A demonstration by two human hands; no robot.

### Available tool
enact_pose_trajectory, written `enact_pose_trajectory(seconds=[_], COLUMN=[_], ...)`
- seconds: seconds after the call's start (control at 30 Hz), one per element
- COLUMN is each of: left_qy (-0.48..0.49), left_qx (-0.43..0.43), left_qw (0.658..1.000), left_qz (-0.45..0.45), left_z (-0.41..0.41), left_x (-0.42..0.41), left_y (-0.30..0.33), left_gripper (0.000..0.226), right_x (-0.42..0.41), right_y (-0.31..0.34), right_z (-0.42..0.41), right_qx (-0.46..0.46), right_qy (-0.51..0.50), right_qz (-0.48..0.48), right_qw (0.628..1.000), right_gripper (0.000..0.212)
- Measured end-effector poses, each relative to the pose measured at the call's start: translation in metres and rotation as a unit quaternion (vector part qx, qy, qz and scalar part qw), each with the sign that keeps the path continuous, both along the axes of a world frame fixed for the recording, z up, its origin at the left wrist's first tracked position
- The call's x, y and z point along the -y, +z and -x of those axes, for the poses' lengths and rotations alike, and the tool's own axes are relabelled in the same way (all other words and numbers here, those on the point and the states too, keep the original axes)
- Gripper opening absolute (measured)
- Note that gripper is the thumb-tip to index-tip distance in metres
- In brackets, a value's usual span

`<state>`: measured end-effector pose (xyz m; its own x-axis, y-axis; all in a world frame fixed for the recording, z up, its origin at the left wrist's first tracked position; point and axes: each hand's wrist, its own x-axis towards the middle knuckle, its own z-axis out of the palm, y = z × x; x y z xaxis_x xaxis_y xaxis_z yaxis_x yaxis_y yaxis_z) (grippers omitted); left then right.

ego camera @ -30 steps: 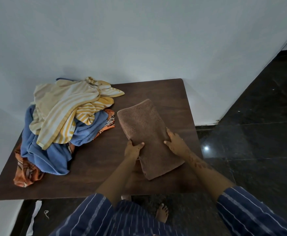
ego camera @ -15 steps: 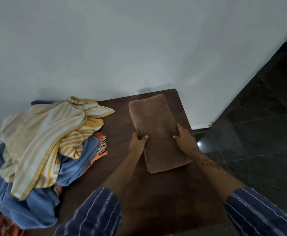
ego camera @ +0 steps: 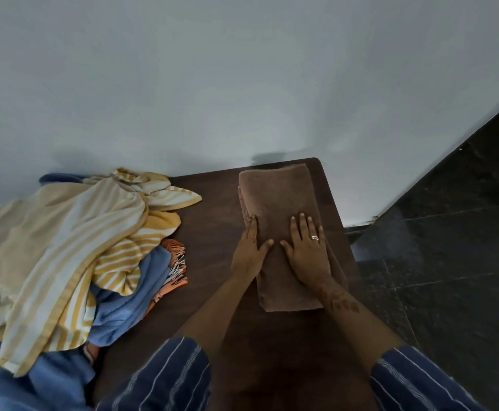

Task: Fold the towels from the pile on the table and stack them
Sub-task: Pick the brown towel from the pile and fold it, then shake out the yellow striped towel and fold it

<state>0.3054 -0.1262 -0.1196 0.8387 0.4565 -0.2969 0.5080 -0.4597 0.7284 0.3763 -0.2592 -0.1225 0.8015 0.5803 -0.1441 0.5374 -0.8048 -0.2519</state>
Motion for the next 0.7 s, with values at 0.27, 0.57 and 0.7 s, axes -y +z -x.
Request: enact_pose_trajectory(seconds=[0.27, 0.57, 0.7], left_qy=[0.112, 0.050, 0.176], left_qx=[-0.065, -0.098, -0.069], left_qw=[0.992, 0.991, 0.972], left_qz=[-0.004, -0.080, -0.137], left_z=[0.061, 0.167, 0.210], left_x=[0.050, 0.080, 0.039], left_y=[0.015, 0.022, 0.038], left_gripper=[0.052, 0.024, 0.017], right_x=[0.011, 0.009, -0.018], right_y=[0.026, 0.025, 0.039], right_z=[0.044, 0.142, 0.166], right_qx=[0.002, 0.087, 0.065], right_qy=[-0.001, 0.131, 0.203], right_qz=[-0.077, -0.087, -0.112], right_qw=[0.997, 0.984, 0.971], right_gripper=[0.063, 0.040, 0.044])
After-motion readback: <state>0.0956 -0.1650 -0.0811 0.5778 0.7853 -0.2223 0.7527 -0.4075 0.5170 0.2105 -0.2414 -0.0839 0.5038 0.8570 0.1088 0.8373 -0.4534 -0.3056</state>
